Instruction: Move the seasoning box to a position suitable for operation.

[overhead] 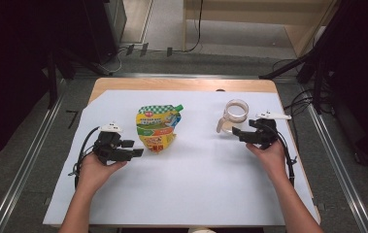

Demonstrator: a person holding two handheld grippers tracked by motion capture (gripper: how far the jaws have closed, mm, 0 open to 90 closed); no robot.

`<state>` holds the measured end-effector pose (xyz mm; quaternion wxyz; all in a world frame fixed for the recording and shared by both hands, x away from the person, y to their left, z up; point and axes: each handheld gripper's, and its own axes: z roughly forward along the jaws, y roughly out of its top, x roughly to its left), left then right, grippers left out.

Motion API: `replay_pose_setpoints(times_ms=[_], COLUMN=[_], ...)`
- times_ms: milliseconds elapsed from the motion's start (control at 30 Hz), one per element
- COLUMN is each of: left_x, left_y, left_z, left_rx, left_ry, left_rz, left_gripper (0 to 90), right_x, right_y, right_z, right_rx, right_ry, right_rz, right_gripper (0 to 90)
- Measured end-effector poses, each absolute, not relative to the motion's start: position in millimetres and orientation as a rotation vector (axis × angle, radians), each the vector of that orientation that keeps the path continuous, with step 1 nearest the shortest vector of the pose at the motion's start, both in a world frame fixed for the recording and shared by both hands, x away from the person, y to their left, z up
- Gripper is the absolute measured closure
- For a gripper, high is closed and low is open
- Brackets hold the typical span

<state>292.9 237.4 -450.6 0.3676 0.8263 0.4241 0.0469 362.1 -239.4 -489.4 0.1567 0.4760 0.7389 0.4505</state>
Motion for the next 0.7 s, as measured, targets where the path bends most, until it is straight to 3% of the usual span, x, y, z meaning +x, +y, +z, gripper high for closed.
replay_pose_setpoints(times_ms=[467, 700], left_x=[291, 288], left_y=[232, 230], left_z=[-451, -453], left_rx=[2.14, 2.151], left_ry=[1.07, 1.058], left_rz=[0.117, 0.11], left_gripper=[42.2, 42.0], right_x=[394, 397], right_y=[-220, -211], right_z=[-518, -522], right_rx=[1.35, 1.308], right_ry=[2.055, 2.008], right_rz=[1.282, 1.242], right_gripper=[9.3, 10.3])
